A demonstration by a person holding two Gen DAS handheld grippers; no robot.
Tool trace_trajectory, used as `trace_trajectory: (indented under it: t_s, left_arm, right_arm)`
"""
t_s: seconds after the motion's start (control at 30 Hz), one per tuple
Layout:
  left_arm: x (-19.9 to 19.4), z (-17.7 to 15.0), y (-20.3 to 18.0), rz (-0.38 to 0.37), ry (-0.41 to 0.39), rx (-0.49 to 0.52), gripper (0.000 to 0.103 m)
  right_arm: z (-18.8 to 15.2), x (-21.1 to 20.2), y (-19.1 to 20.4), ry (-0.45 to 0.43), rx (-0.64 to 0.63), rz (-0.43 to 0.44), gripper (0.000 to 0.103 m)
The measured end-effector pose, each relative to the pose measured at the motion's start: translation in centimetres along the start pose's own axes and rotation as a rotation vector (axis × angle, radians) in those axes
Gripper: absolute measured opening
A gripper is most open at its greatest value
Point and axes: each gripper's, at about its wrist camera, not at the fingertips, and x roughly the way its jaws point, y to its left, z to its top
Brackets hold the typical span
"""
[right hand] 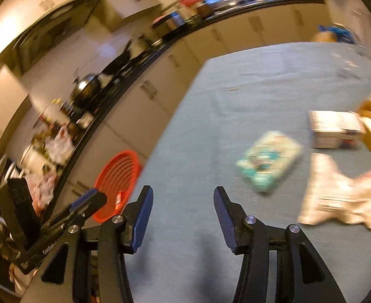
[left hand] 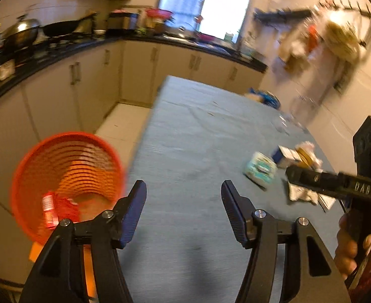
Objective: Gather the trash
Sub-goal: 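Grasp the green tissue pack with the left tool while the right tool grasps the white medicine box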
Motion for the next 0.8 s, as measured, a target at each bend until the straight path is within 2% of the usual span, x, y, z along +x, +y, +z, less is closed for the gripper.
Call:
trace_trajectory:
  t_s: [0.03,0.3,0.33,0.43,0.6,0.8]
  left_arm:
    - [0.8,0.1,-1.3,-0.009,0.015,0.025,0.065]
    - [7.2,1.4,-9.6,-0.051,0.131,0.197,0.074]
    - [8.2,1.7,-10.6,-0.057,0.144,0.232,0.08]
    - [11.1,2.2,-13.0,-0.01,0.171,0.313,0.083]
    - [15.2,2.2,-14.8,-0.001,0.263,0.369,0.083]
    - [17.8,2.3,-15.6,0.004,0.281,0.378,0.083]
  right_arm:
    - [0.1,-0.8,-1.0,-0.013,0.018,-0.007,0.054]
    - [0.6,-9.2,-11.0,-0.142,0.208,-0.114,0.054]
    - [0.4,-9.9,-11.9,-0.148,0.222,-0.124,0.054]
    - [-0.5,-12.4,-14.4,-0.169,0.287,-0.149,0.055]
    - [-2.5,-16.2,-17.6,-0.2,0.357,-0.209,0.059]
    - [-4.0,-17.4,-20.9,-0.189,0.437,-0.279,0.06]
